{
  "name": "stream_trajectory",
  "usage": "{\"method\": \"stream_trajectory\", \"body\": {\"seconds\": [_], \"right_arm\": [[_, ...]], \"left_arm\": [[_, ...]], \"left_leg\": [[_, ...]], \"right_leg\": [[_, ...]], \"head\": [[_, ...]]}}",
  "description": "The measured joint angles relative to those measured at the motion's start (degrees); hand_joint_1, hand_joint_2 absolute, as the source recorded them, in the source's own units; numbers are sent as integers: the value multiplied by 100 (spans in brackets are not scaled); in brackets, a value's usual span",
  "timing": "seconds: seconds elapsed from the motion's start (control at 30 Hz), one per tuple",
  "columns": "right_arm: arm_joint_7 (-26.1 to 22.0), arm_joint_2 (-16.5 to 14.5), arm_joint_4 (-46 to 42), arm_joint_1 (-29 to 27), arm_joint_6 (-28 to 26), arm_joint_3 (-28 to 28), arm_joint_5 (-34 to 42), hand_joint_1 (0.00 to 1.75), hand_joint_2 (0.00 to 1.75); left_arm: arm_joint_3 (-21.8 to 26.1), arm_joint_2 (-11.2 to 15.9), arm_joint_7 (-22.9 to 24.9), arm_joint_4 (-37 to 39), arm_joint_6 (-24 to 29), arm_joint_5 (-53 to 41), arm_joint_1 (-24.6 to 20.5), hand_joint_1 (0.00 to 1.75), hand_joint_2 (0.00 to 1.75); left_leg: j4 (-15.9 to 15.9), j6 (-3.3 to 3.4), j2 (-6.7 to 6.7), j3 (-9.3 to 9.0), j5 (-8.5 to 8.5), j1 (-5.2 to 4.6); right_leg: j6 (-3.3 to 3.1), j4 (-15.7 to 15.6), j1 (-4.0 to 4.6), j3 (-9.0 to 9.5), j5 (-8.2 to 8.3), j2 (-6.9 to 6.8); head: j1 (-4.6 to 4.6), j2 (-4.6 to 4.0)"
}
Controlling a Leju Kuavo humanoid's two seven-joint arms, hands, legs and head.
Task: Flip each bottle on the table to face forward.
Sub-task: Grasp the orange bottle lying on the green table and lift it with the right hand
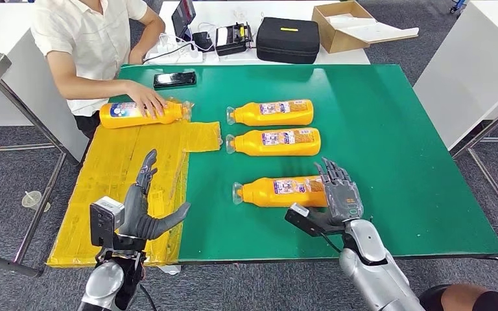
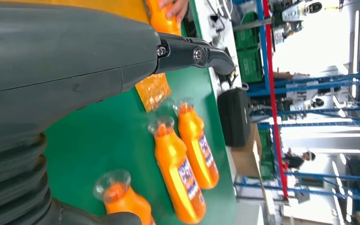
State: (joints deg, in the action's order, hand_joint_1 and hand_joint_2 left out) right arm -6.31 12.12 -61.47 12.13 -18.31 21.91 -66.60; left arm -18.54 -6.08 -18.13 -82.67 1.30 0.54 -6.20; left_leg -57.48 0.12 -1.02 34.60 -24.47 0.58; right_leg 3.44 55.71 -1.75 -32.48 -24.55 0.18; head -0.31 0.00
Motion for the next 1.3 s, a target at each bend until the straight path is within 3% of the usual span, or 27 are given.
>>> {"method": "stream_trajectory", "body": {"seconds": [0.77, 0.8, 0.9, 0.93, 1.3], "right_arm": [[-202, -109, 857, 489, 400, 318, 522, 0, 175], [-202, -111, 876, 504, 415, 324, 523, 14, 175], [-209, -125, 1028, 618, 577, 365, 557, 144, 175], [-224, -130, 1118, 687, 660, 389, 587, 173, 175], [-412, -154, 2015, 1314, 938, 608, 756, 175, 175]], "left_arm": [[-19, -15, 221, 334, -168, 428, -188, 0, 175], [-20, -15, 223, 343, -174, 435, -193, 0, 175], [-36, -15, 235, 375, -220, 491, -219, 0, 175], [-48, -15, 238, 390, -241, 518, -235, 0, 175], [-166, -16, 250, 583, -324, 610, -407, 0, 175]], "left_leg": [[-1, 0, 0, -3, 1, 0], [-1, 0, 1, -3, 1, 0], [-1, 0, 3, -4, 1, 0], [-1, 0, 5, -6, 1, 0], [0, 0, 17, -63, -1, 1]], "right_leg": [[1, 0, 0, 1, 1, 0], [1, 0, 0, 2, 1, 1], [1, 0, 0, 1, 2, 2], [2, 0, 0, 1, 2, 3], [4, -3, 1, 46, 5, 6]], "head": [[0, 0], [0, 0], [-1, 0], [-1, 0], [0, 0]]}}
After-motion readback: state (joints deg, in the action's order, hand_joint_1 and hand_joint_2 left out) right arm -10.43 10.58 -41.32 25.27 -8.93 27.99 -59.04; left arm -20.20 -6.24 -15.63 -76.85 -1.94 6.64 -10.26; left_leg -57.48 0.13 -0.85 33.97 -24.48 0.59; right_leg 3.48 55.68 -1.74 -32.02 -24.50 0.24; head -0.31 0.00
